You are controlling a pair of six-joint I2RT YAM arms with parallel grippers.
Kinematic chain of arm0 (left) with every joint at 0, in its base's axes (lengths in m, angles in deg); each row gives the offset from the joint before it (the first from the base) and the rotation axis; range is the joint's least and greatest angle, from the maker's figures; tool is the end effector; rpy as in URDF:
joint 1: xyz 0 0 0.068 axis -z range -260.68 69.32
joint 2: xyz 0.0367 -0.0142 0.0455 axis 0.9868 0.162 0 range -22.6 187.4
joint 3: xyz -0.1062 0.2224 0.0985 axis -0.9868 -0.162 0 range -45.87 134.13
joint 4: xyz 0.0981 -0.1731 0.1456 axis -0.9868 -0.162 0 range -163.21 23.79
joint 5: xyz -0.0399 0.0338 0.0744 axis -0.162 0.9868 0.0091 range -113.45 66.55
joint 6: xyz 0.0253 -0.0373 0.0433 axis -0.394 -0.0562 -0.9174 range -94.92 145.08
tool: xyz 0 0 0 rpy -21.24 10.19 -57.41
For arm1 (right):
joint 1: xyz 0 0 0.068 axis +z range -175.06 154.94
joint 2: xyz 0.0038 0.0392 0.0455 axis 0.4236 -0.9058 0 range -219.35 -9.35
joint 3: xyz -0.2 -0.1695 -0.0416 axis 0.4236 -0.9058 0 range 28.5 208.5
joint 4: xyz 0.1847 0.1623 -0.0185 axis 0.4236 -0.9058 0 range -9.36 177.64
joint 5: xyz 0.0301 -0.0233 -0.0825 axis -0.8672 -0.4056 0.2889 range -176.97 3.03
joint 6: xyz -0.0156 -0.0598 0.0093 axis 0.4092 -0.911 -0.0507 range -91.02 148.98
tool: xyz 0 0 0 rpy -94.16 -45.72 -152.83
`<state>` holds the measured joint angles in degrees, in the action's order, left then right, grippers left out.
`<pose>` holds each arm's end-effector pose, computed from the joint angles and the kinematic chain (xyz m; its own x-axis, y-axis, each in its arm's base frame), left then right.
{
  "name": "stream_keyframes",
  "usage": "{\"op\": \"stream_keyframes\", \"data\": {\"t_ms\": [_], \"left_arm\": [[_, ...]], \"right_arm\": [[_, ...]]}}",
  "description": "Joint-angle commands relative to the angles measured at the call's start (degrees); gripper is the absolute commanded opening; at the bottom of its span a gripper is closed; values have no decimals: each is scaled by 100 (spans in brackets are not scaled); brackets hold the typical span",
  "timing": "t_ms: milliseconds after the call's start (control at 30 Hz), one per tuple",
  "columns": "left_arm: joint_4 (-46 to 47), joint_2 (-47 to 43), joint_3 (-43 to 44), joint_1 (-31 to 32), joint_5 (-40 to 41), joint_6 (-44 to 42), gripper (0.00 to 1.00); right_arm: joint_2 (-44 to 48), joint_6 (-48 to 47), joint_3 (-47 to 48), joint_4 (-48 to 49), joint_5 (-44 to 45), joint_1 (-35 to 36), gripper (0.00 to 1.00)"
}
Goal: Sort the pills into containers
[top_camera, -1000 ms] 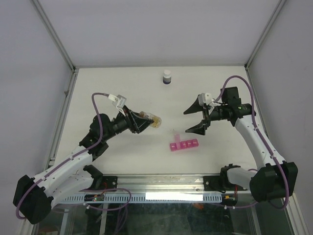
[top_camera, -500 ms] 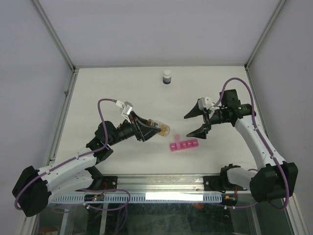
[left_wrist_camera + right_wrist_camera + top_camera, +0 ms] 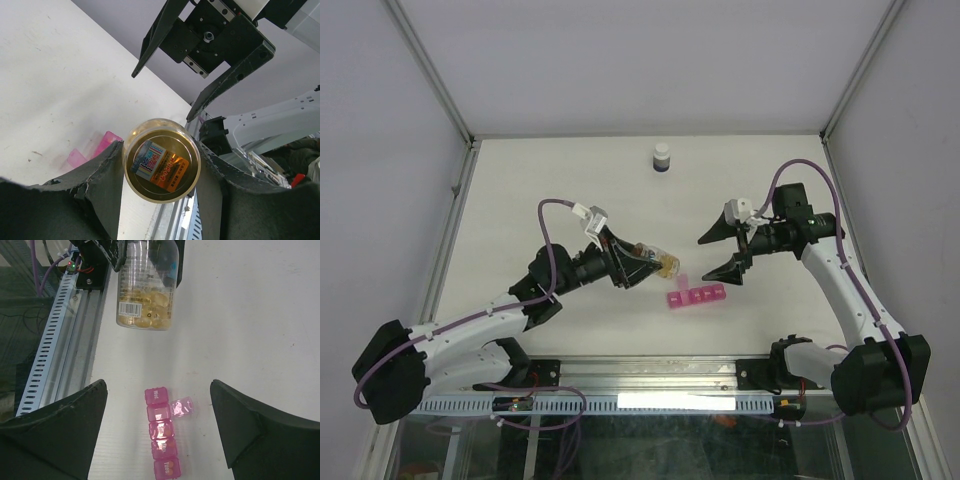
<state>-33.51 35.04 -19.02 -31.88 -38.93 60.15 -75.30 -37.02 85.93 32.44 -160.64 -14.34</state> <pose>0.1420 -0.1814 0.2683 -0.4997 -0.2699 -0.8231 0.7498 0.3409 -0.5671 0.1779 0.0802 0.2947 0.0708 -0.2480 -0.9662 -0.9959 -0.0722 -0.0545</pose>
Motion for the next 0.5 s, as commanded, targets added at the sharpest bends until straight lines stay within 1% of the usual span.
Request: {"op": "stream_keyframes", "data": {"t_ms": [0, 233, 300, 400, 467], "left_arm": [[575, 128, 438, 43, 122, -258, 0], [825, 444, 565, 45, 77, -182, 0], [946, 489, 550, 44, 88, -115, 0], [1051, 527, 569, 43, 124, -88, 0], [1036, 549, 607, 36, 198, -88, 0]], "right_arm": [[3, 172, 236, -8, -9, 22, 87], [-70, 338, 382, -24, -1, 29, 86], [-51, 690, 369, 241, 111, 28, 85], [-23, 1571, 287, 920, 301, 28, 85], [-20, 1795, 232, 1174, 162, 27, 85]]}}
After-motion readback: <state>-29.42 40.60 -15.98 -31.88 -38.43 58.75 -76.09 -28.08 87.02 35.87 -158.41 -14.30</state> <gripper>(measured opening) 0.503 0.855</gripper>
